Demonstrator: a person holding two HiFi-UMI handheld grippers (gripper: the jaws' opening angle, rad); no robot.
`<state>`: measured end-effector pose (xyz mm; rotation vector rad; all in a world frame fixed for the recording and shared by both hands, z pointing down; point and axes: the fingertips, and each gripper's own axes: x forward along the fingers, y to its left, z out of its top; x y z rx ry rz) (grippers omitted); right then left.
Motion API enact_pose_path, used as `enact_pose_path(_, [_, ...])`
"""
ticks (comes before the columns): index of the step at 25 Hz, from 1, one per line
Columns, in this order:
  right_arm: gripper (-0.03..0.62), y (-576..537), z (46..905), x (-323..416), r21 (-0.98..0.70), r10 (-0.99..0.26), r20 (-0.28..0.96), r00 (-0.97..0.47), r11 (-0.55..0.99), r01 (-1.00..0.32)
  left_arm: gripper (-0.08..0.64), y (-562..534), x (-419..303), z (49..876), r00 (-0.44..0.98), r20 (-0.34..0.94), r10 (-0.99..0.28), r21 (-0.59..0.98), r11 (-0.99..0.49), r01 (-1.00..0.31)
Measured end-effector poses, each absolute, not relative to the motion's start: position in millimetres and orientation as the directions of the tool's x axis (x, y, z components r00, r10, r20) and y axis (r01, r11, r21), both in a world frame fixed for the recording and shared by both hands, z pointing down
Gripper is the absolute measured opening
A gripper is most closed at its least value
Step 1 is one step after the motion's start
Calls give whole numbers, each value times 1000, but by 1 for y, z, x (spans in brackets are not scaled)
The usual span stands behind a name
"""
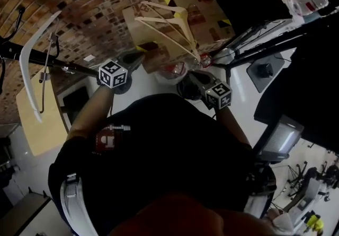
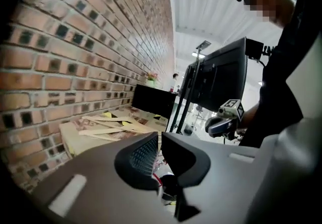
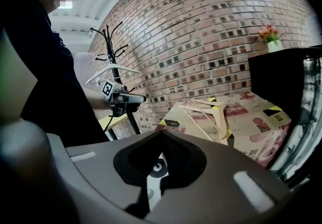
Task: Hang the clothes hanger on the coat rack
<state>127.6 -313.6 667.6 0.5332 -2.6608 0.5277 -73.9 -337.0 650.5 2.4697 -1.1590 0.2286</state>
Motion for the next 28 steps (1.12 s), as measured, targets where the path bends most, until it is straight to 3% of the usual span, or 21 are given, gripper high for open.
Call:
enact_pose_path(8, [14,-314,676,148,-308,-389,435,-812,784,-540,66,-428,-50,683,651,466,-599,122,-686,-718])
enact_pose_path(28, [14,-397,659,180,-264,-564,389,-728,689,-675,206,-657,-78,756,401,704,-586,-113,-650,-751])
